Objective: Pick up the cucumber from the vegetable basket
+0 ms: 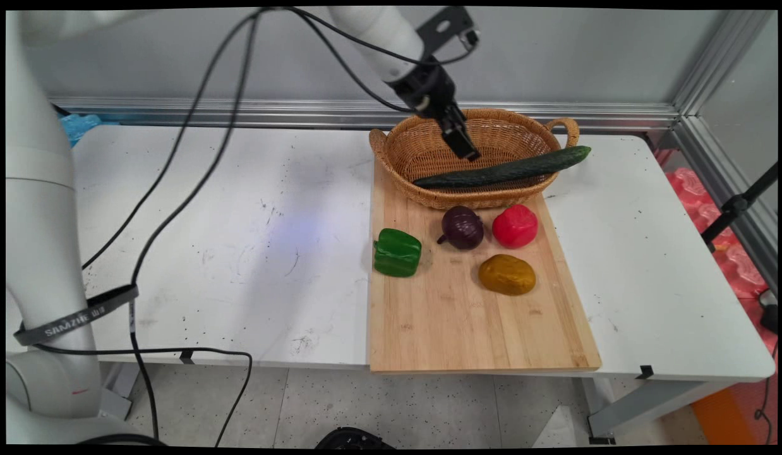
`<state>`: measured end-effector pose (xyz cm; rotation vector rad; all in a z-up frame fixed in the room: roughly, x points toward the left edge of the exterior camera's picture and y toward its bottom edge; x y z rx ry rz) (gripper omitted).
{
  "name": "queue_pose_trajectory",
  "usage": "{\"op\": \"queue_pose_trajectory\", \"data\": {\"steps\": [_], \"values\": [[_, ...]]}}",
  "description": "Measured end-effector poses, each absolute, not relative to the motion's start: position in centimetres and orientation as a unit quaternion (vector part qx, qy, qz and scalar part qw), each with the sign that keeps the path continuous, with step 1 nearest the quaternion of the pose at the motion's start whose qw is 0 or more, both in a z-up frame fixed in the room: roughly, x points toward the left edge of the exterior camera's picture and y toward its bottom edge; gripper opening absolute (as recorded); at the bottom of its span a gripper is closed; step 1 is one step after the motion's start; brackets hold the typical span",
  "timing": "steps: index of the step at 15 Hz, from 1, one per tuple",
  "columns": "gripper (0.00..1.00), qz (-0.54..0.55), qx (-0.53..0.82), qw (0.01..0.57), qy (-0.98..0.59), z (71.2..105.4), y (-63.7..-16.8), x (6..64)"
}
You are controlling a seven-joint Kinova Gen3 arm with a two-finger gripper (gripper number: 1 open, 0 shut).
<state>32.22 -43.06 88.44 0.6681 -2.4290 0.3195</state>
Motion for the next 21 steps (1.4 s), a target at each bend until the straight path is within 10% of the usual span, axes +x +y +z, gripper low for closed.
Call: {"op": "queue_pose_trajectory", "data": {"steps": [18,19,21], "values": [[1.0,0.101,0.212,0.278,-0.931,79.8,-51.2,24.7],[0.0,0.101,0.21,0.278,-0.932,79.6,-51.3,24.6],[0.0,0.098,0.205,0.278,-0.933,79.3,-51.6,24.4]]}}
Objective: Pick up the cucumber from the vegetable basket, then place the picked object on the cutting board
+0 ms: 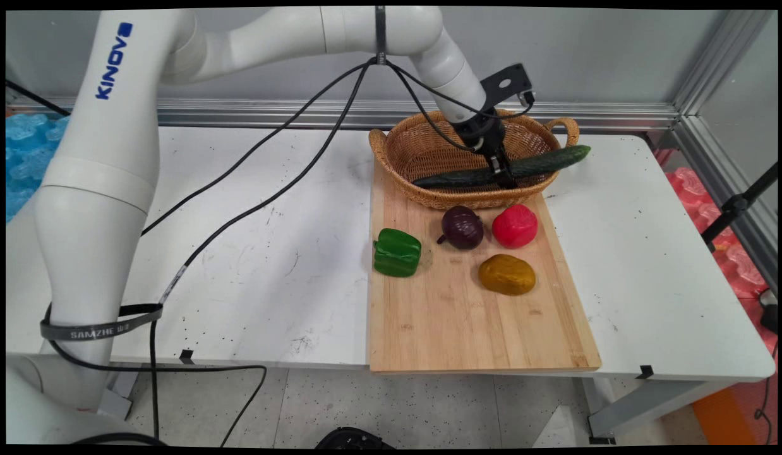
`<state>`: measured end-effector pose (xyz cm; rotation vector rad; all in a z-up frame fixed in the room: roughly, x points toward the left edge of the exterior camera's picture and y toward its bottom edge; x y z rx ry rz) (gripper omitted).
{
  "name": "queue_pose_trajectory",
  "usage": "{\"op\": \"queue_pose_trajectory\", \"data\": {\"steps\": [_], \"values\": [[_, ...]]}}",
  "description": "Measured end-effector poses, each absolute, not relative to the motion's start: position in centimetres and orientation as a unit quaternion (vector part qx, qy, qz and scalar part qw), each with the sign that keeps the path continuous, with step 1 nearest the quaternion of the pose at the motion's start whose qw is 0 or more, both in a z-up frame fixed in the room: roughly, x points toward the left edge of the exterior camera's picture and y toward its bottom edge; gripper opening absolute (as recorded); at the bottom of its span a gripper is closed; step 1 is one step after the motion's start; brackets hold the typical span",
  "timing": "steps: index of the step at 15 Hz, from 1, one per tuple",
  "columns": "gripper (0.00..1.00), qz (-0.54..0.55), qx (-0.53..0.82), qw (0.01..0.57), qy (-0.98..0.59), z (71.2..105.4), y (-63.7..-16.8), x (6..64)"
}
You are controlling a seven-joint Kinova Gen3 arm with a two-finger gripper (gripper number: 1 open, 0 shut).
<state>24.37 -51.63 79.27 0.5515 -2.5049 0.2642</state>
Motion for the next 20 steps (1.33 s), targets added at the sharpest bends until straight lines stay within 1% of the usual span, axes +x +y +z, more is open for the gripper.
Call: {"op": "queue_pose_trajectory", "data": {"steps": [4,6,13,20], "values": [[0.0,0.101,0.193,0.279,-0.935,79.6,-52.1,24.5],[0.0,0.105,0.189,0.282,-0.935,80.4,-52.2,24.8],[0.0,0.123,0.186,0.295,-0.929,85.4,-51.5,26.0],[0.0,0.131,0.191,0.306,-0.923,91.4,-49.3,26.9]]}}
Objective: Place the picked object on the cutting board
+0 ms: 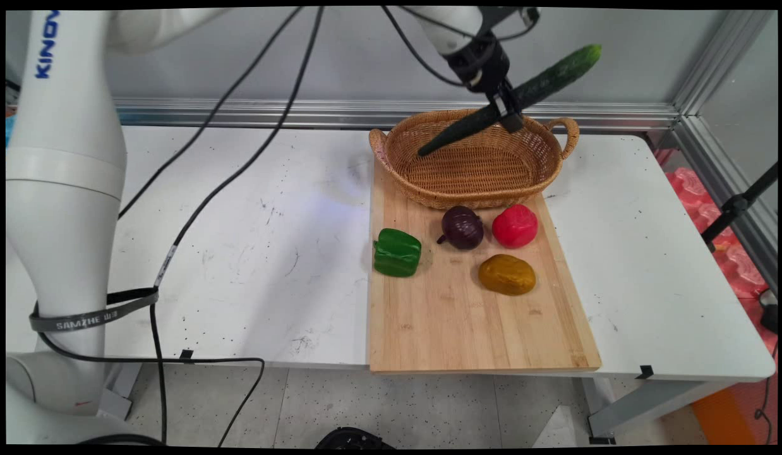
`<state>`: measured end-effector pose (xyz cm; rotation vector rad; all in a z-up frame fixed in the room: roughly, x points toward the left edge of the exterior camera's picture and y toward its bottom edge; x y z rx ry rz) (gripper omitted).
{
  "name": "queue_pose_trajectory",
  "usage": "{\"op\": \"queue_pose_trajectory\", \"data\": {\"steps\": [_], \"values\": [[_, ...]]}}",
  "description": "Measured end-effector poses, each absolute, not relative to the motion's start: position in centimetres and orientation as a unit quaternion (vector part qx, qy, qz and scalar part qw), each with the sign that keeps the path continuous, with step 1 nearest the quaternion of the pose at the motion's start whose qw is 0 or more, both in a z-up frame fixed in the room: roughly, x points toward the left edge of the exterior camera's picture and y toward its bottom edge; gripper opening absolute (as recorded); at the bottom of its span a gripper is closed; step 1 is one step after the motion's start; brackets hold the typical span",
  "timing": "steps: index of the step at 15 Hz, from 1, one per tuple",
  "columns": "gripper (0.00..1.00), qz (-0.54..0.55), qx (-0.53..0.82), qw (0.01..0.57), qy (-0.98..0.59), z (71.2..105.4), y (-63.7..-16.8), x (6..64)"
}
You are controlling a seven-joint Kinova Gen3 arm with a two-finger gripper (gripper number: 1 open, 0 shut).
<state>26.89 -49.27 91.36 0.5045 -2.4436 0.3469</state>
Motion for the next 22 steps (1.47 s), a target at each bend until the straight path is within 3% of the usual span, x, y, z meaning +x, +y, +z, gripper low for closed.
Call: {"op": "queue_pose_trajectory", "data": {"steps": [13,22], "values": [[0.0,0.083,0.196,0.323,-0.922,100.0,-40.7,24.7],[0.0,0.032,0.206,0.278,-0.938,101.2,-32.7,24.3]]}}
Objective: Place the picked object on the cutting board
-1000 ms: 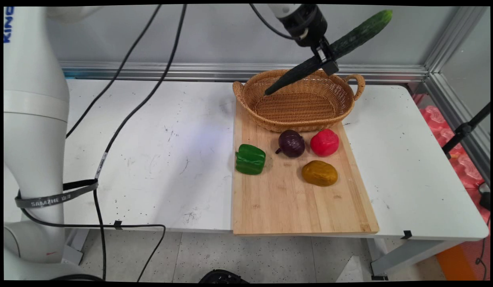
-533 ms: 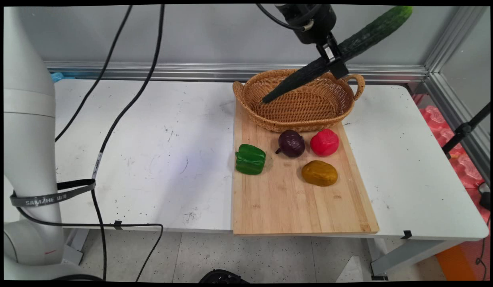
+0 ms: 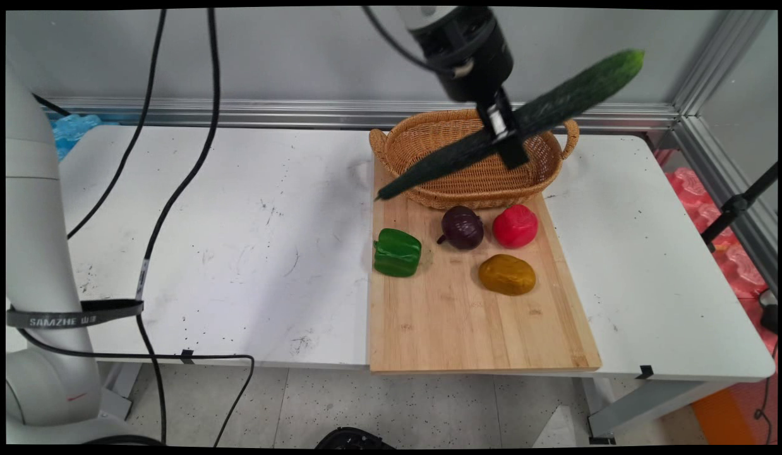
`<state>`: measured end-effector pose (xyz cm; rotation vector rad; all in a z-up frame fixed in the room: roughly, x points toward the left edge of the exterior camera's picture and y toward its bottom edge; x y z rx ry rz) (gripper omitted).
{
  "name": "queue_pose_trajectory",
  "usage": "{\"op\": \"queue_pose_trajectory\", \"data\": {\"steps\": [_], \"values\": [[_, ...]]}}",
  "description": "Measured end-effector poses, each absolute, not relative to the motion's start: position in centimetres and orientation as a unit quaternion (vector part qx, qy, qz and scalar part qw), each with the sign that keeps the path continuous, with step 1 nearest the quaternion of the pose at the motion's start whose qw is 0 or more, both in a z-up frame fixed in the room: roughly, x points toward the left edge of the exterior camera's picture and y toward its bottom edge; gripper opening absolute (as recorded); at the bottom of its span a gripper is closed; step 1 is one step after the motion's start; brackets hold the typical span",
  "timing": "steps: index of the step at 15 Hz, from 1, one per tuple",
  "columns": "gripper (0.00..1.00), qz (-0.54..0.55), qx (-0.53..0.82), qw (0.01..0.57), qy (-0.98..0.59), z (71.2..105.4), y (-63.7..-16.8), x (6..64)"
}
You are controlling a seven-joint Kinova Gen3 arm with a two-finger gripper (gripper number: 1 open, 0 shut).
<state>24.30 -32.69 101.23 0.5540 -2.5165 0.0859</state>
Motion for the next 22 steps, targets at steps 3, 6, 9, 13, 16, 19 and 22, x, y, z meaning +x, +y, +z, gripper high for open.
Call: {"op": "queue_pose_trajectory", "data": {"steps": [3,6,9,13,16,19,22], "values": [[0.0,0.021,0.205,0.258,-0.944,100.2,-30.0,24.3],[0.0,0.017,0.201,0.243,-0.949,99.0,-28.5,24.1],[0.0,0.015,0.193,0.228,-0.954,97.4,-27.0,23.6],[0.0,0.016,0.186,0.205,-0.961,94.1,-25.6,21.9],[0.0,0.016,0.186,0.191,-0.964,92.2,-25.3,20.8],[0.0,0.013,0.189,0.178,-0.966,90.2,-25.1,19.6],[0.0,0.01,0.192,0.161,-0.968,88.2,-25.2,18.3]]}}
